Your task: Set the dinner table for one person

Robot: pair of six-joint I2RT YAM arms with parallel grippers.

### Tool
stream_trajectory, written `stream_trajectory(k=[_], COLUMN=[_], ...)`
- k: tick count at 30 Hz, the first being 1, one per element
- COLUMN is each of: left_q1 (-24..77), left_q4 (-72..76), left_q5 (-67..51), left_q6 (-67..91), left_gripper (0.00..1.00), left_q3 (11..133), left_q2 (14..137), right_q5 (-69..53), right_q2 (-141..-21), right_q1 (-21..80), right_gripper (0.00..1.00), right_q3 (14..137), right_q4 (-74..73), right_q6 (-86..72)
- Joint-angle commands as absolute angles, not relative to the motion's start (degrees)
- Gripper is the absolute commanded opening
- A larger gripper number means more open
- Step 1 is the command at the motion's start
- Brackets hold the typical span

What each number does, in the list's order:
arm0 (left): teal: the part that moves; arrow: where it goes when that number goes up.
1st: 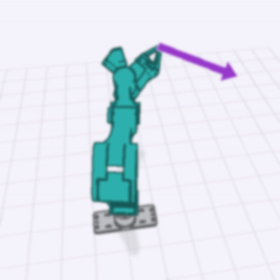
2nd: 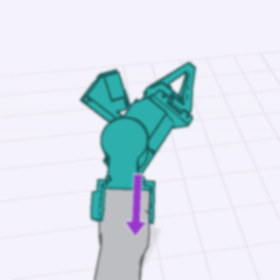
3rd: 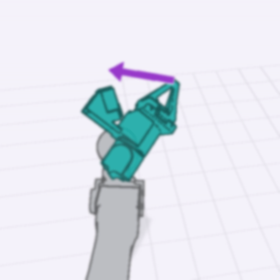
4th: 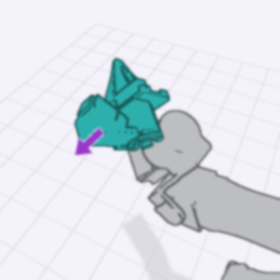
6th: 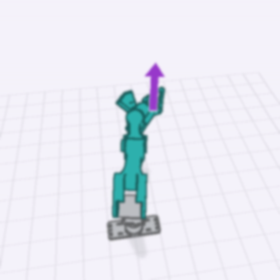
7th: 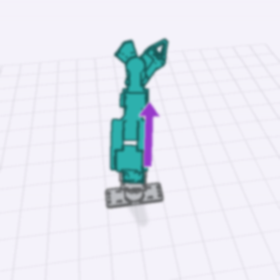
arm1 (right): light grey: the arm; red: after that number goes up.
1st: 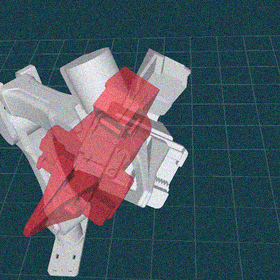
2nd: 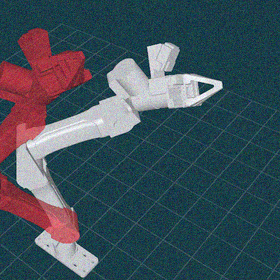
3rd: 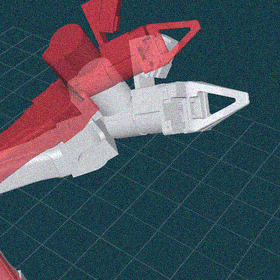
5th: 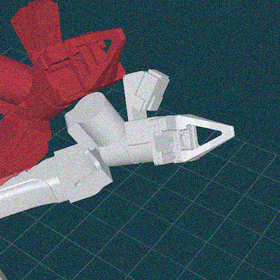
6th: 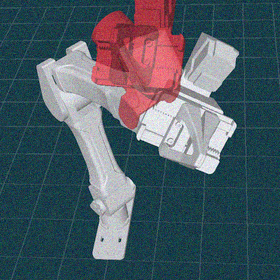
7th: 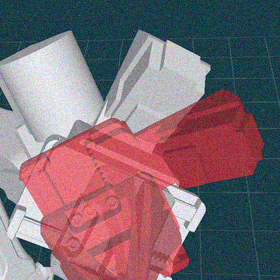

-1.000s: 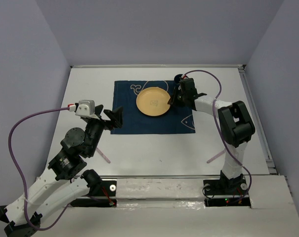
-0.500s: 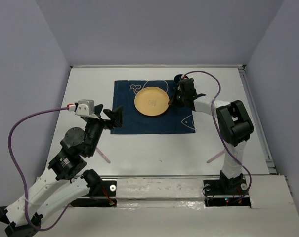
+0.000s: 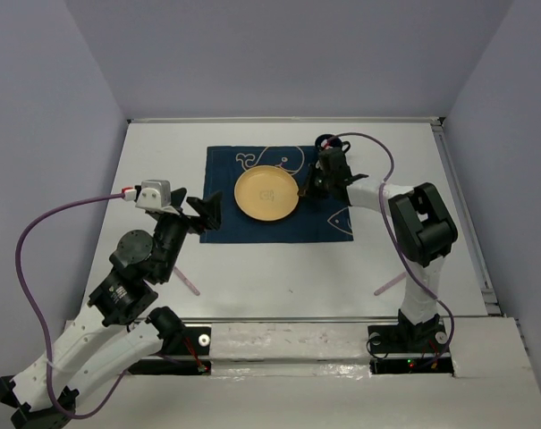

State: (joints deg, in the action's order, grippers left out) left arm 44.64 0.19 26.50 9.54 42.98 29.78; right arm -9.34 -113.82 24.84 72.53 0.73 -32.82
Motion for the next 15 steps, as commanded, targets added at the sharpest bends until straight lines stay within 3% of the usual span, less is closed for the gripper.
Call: stream_trajectory(k=[1,15], left_q1=[43.68,42.45], left_q4=[3.16,3.43], left_q5=[25.23,24.08], left_q6=[9.58,9.84], left_gripper=[0.99,0.99], left_q3=[42.54,42.45], left_q2=[29.71,30.23], right_q5=[-11.95,-7.12], right_q2=[-111.27,-107.84], right_q1=[26.28,26.81], right_gripper=[0.00,0.02], right_q3=[70.84,70.31], right_q4=[2.02,1.67], right_q6=[-32.70,-31.38])
